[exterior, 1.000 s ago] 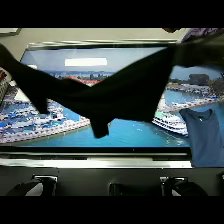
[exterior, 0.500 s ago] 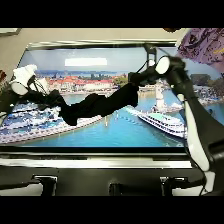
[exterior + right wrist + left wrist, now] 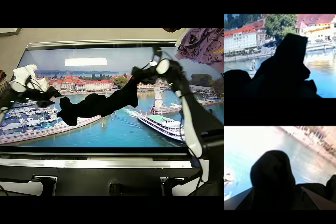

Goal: Fold the clothes and pants, and hang the long-sleeved shirts on hangers.

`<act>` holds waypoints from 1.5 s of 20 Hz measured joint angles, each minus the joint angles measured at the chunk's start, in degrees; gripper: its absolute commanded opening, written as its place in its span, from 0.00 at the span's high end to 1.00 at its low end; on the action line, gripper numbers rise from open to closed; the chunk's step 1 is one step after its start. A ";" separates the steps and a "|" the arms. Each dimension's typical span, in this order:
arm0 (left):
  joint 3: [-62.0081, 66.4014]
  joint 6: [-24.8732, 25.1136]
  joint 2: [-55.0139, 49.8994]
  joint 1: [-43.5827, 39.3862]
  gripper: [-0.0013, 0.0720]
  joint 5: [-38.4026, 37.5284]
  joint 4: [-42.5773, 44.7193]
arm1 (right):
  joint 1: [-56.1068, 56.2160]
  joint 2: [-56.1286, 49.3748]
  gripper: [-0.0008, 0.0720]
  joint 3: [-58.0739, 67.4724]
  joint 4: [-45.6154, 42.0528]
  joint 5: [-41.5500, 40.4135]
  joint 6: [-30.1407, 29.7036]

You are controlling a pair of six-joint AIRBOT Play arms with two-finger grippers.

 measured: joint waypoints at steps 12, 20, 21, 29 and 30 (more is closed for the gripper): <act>0.00 9.27 10.16 11.96 0.09 -16.90 -0.42 | -16.74 0.74 0.42 -18.58 20.17 15.26 -27.56; -1.46 9.60 10.14 11.10 0.09 -16.46 -0.42 | -8.13 -4.24 0.52 -23.93 24.94 2.27 -32.85; -1.53 9.62 10.12 11.06 0.09 -16.44 -0.42 | -7.58 -4.61 0.53 -24.04 25.77 1.11 -33.11; -8.66 10.29 10.12 7.41 0.09 -12.83 -1.64 | -6.34 -5.42 0.94 -24.26 28.44 -5.18 -34.03; -10.82 11.02 10.10 6.23 0.09 -11.26 -2.75 | -6.34 -5.14 0.94 -24.26 28.74 -5.18 -34.18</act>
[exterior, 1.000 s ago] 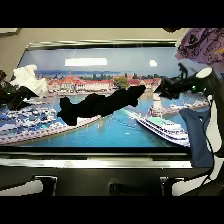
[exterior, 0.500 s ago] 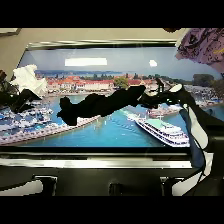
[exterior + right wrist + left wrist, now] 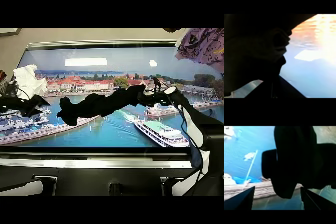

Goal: Fold the clothes and pants, and hang the long-sleeved shirts on hangers.

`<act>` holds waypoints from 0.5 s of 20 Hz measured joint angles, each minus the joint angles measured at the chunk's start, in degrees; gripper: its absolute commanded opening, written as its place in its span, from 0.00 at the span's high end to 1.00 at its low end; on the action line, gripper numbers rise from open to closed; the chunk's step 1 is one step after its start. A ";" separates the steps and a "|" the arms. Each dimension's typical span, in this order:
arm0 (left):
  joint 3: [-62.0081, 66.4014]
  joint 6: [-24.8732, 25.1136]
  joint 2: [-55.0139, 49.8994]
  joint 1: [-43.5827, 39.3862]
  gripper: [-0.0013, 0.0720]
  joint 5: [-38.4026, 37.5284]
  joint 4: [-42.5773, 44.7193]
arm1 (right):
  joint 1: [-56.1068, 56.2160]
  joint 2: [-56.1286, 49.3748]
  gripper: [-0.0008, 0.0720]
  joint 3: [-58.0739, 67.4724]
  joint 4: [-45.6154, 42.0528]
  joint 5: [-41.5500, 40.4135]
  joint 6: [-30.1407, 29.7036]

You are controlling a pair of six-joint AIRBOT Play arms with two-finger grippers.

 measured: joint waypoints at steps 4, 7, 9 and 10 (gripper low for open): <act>-7.15 3.98 -0.83 -5.09 0.09 5.33 -4.00 | 0.00 1.55 0.94 0.00 0.70 1.14 -0.15; -9.99 5.92 -1.79 -8.13 0.09 6.91 -5.44 | 0.00 2.58 0.94 0.00 0.85 2.01 0.24; -10.97 6.75 -2.43 -9.60 0.09 7.41 -5.97 | 0.00 3.19 0.94 0.00 0.92 2.60 0.31; -11.26 7.19 -2.80 -10.14 0.09 7.56 -6.19 | 0.00 3.52 0.94 0.00 0.96 2.67 0.55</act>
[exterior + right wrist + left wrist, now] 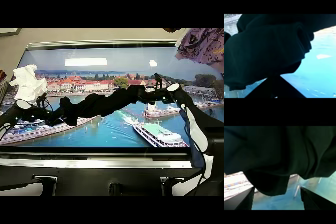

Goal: Fold the clothes and pants, and hang the long-sleeved shirts on hangers.

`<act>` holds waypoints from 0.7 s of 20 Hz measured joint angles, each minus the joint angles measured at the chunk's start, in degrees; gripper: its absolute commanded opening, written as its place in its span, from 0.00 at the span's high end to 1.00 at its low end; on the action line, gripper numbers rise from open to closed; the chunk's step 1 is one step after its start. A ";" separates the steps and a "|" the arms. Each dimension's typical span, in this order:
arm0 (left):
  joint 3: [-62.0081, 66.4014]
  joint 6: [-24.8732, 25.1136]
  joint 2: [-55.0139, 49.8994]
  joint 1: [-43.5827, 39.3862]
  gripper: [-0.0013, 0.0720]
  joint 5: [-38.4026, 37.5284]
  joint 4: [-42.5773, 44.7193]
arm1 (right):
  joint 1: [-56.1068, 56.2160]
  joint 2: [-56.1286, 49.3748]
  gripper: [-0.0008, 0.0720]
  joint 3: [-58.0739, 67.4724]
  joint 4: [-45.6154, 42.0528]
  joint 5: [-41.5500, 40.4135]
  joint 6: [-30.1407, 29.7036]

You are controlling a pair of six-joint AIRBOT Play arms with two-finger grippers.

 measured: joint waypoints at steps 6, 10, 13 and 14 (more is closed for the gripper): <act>-0.63 0.92 -3.41 -1.92 0.93 0.72 -0.68 | 0.00 1.53 0.94 0.00 -0.04 1.49 0.76; 2.58 2.29 -3.93 -2.27 0.95 1.07 -1.33 | 0.00 3.54 0.94 -0.02 -0.17 2.56 0.83; 11.72 2.82 -2.36 -1.55 0.95 -0.96 -0.24 | 0.02 7.21 0.94 1.44 -1.79 2.89 1.33; 16.50 2.58 -1.53 -1.14 0.95 -1.84 1.03 | 0.02 8.79 0.94 2.95 -3.30 2.97 2.27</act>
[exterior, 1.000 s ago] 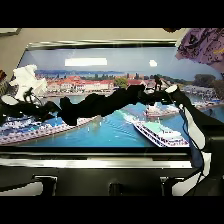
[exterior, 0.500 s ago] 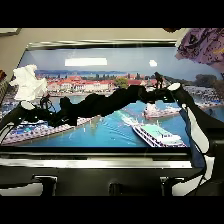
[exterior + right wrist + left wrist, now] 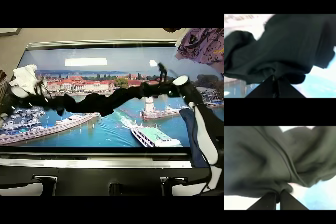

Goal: Fold the clothes and pants, and hang the long-sleeved shirts on hangers.

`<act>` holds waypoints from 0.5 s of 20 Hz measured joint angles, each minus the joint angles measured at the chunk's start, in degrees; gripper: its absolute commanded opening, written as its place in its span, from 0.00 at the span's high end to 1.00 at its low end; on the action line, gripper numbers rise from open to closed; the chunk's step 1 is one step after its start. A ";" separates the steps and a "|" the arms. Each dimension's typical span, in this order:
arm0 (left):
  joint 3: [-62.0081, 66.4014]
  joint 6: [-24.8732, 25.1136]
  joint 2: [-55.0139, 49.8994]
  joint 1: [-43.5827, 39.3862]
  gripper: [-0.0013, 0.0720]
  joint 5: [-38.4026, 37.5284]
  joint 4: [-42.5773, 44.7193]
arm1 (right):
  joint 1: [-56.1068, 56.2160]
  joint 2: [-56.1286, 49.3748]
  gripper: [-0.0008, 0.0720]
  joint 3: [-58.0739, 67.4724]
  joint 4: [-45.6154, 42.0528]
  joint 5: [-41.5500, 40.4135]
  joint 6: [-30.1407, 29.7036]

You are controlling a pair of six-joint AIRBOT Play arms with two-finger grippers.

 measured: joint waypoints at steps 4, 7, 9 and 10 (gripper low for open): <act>23.28 -3.02 3.30 1.90 0.95 -3.58 6.56 | 0.00 8.17 0.94 10.78 -9.07 1.18 4.31; 40.11 -6.51 6.64 3.17 0.95 -5.66 10.47 | 0.04 16.13 0.94 19.71 -16.06 1.99 7.96; 46.07 -8.76 11.30 3.93 0.95 -5.95 12.68 | 0.07 22.71 0.94 24.20 -20.65 2.10 10.05; 47.39 -10.05 14.43 4.26 0.95 -6.08 14.29 | 0.07 26.08 0.94 25.59 -22.51 2.08 10.91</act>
